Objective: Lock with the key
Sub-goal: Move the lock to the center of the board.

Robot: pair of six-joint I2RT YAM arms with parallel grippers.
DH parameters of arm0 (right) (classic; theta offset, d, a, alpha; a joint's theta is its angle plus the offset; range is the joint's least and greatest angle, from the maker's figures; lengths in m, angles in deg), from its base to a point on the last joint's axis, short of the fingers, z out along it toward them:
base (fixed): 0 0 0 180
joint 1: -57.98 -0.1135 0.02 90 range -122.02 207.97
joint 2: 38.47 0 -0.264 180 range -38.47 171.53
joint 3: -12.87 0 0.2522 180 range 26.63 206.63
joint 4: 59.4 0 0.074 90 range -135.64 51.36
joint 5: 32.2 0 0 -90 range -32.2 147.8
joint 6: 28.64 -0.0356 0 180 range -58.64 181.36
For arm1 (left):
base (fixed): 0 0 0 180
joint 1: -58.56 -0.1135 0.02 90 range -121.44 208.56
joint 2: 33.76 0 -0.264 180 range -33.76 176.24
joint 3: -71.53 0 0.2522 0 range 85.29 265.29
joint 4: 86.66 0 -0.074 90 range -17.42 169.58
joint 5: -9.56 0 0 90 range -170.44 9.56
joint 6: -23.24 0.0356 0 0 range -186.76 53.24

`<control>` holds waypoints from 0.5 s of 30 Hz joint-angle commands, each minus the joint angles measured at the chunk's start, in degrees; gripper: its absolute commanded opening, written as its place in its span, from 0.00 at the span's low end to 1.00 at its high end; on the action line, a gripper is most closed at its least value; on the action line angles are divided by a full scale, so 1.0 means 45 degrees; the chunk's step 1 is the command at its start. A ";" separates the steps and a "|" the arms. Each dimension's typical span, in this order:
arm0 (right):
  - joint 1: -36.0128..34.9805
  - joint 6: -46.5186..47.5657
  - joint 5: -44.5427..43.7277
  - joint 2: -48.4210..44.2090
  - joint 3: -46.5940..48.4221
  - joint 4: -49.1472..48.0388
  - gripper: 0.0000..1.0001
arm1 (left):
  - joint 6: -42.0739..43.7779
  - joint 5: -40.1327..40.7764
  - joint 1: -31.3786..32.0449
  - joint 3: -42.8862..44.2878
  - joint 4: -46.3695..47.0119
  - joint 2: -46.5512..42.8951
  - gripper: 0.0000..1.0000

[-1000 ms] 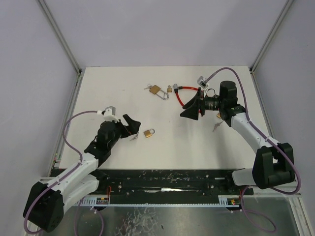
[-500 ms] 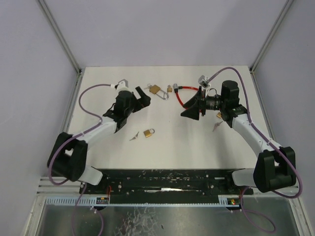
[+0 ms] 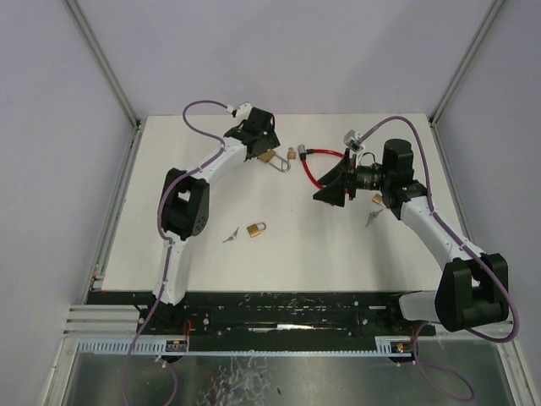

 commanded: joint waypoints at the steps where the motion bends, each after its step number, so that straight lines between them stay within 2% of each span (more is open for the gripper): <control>1: 0.0088 0.0214 0.0106 -0.0070 0.0314 0.0006 0.74 | 0.1627 0.0264 -0.0018 0.2352 -0.1460 0.1658 0.87; 4: 0.0136 0.0224 0.0089 -0.0079 0.0319 0.0007 0.74 | 0.3181 -0.1430 -0.0197 0.3290 -0.1312 0.2456 0.77; 8: 0.0195 0.0236 0.0105 -0.0081 0.0325 0.0013 0.74 | 0.3805 -0.4035 -0.0374 0.1413 0.0579 0.1609 0.61; 11: 0.0200 0.0229 0.0135 -0.0026 0.0314 0.0027 0.74 | 0.3353 -0.3578 -0.0303 0.0493 0.1063 0.1111 0.58; 15: 0.0203 0.0226 0.0142 0.0006 0.0328 0.0047 0.74 | 0.2404 -0.2137 -0.0092 0.0914 0.0305 0.1353 0.58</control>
